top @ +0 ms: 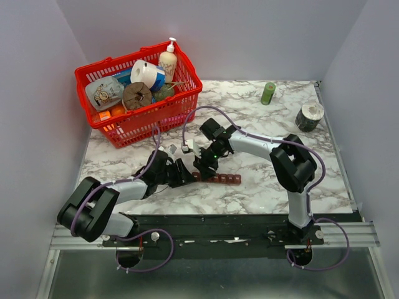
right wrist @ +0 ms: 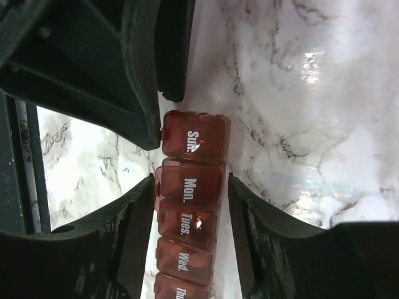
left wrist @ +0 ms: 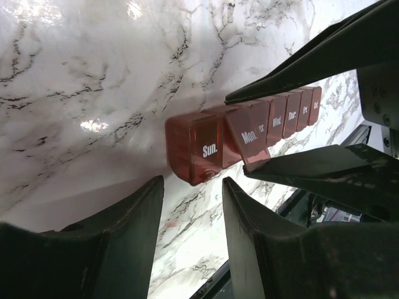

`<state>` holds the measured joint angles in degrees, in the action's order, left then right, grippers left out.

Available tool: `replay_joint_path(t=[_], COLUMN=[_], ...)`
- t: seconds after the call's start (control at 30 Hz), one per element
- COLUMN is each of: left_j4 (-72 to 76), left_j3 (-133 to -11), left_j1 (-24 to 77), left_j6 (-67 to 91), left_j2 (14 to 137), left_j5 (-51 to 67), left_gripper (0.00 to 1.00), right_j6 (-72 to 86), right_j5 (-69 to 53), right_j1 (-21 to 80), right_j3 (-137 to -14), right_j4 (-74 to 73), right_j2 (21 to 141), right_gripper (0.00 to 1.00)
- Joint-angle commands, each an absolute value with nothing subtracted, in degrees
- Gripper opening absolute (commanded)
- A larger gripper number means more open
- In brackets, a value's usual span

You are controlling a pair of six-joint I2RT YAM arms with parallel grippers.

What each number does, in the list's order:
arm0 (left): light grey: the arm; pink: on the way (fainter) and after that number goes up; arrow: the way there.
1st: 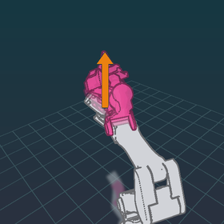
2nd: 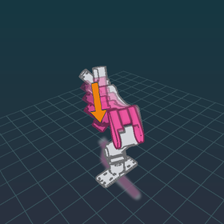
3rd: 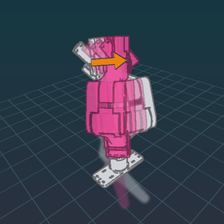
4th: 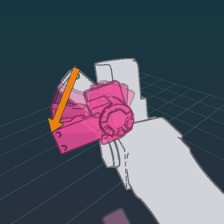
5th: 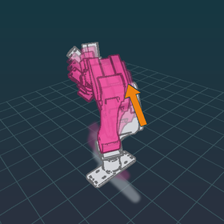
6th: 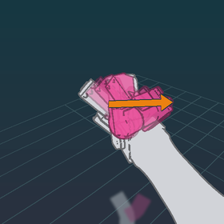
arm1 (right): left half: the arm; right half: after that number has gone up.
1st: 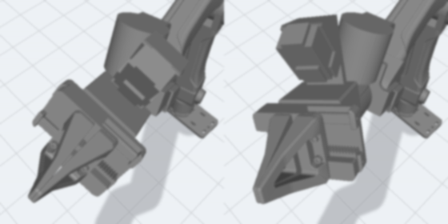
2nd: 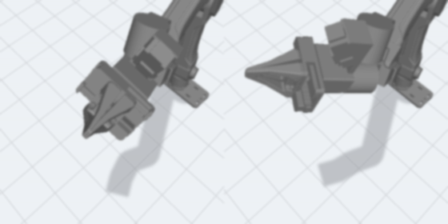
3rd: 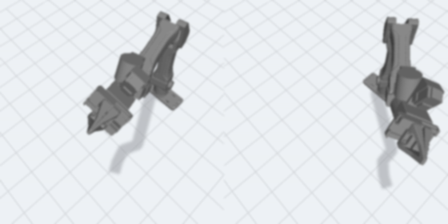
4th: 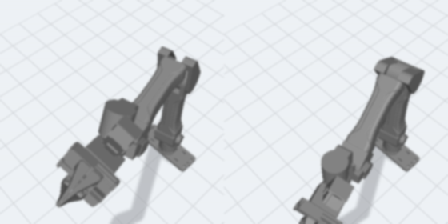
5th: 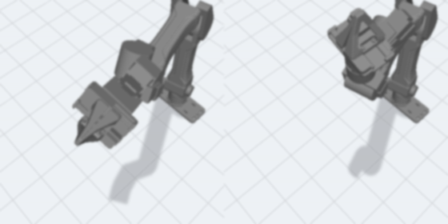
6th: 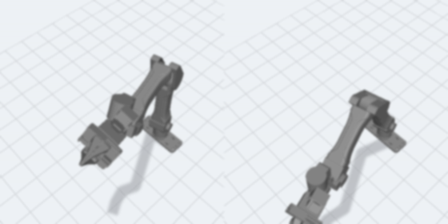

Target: Sort the pills into containers

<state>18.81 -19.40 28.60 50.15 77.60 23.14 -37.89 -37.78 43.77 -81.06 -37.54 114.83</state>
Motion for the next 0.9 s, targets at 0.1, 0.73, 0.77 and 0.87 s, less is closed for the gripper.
replay_joint_path(t=[0.1, 0.73, 0.77, 0.87], left_j4=[12.39, 14.5, 14.68, 14.5], left_j3=[-17.31, -16.35, -16.17, -16.17], left_j1=[29.0, 29.0, 29.0, 29.0], left_j6=[46.93, 47.55, 47.55, 47.46], left_j2=[81.91, 79.64, 77.71, 74.63], left_j5=[19.25, 17.4, 17.05, 15.21], left_gripper=[0.52, 0.52, 0.53, 0.56], right_j6=[-35.77, -32.87, -32.87, -32.7], right_j5=[-35.86, -27.51, -27.42, -26.72], right_j1=[43.42, 42.8, 42.8, 42.72], right_j3=[-80.68, -78.58, -78.31, -77.96], right_j4=[-34.37, -29.18, -28.92, -28.22], right_j2=[111.01, 109.34, 109.16, 108.63], right_gripper=[0.58, 0.5, 0.5, 0.47])
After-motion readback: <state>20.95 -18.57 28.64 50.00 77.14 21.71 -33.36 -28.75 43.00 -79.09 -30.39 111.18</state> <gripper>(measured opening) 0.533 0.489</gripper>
